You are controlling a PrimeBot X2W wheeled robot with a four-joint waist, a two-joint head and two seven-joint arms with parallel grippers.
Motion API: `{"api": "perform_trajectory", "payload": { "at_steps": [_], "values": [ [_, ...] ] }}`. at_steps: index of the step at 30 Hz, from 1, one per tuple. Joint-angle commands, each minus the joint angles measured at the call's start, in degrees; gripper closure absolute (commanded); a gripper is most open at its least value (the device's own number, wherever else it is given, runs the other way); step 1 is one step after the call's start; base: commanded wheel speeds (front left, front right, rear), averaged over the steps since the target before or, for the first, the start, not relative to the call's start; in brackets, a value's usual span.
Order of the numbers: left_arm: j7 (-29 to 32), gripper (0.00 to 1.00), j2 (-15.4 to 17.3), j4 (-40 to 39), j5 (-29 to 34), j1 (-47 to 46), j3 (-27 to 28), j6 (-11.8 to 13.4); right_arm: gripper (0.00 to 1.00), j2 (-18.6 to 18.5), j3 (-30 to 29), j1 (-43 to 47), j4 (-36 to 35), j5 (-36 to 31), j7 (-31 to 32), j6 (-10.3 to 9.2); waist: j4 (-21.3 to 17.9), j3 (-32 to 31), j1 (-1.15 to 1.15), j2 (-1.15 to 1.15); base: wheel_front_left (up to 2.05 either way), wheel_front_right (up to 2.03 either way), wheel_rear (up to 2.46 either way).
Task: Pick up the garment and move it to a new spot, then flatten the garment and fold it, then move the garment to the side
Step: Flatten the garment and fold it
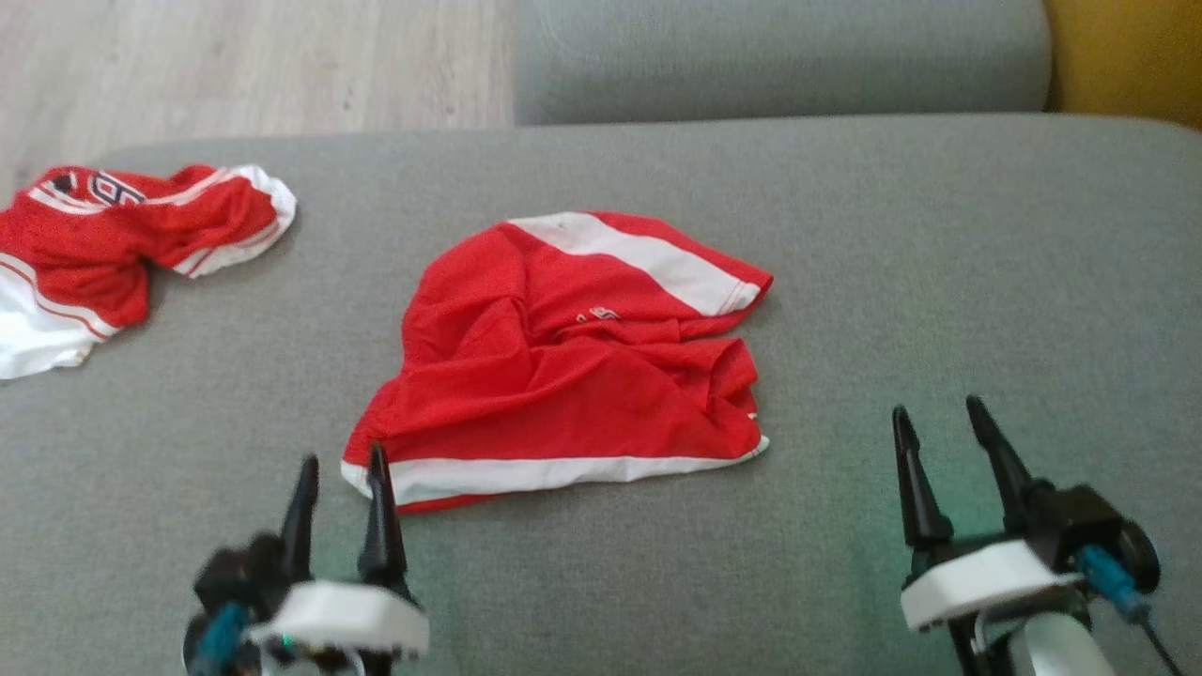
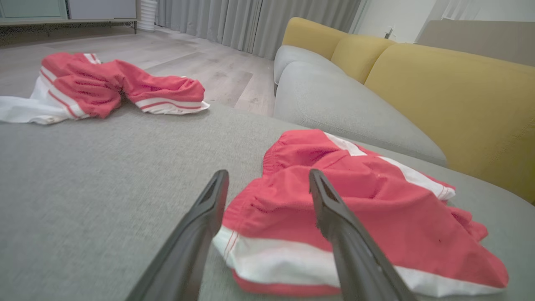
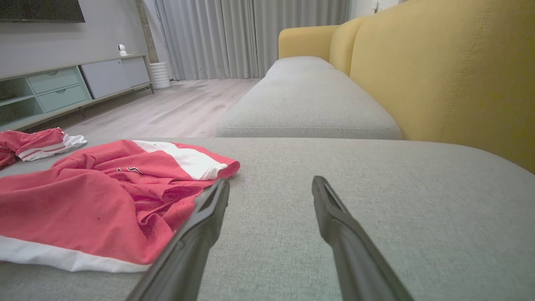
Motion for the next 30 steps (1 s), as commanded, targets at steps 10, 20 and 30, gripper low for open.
{"api": "perform_trajectory", "payload": {
  "at_steps": [10, 20, 30],
  "values": [
    [-0.69, 0.00, -0.81, -6.21, 3.07, 6.25, 1.47, 1.19, 0.00, -0.26, 3.88, 2.80, -1.14, 2.23, -0.63, -0.04, 1.81, -4.11, 0.00, 0.00, 0.00, 0.00, 0.00],
    [0.27, 0.00, -0.29, -7.06, 3.58, 7.01, 0.76, 2.37, 0.00, -0.26, 5.45, 3.20, -0.28, 3.38, -0.63, -0.04, 2.18, -4.41, 0.00, 0.00, 0.00, 0.00, 0.00],
    [0.85, 0.00, 0.03, -7.06, 3.98, 7.26, -0.51, 2.47, 0.00, -0.26, 5.53, 3.35, 0.12, 1.93, -0.63, -0.04, 2.45, -4.83, 0.00, 0.00, 0.00, 0.00, 0.00]
  ]
}}
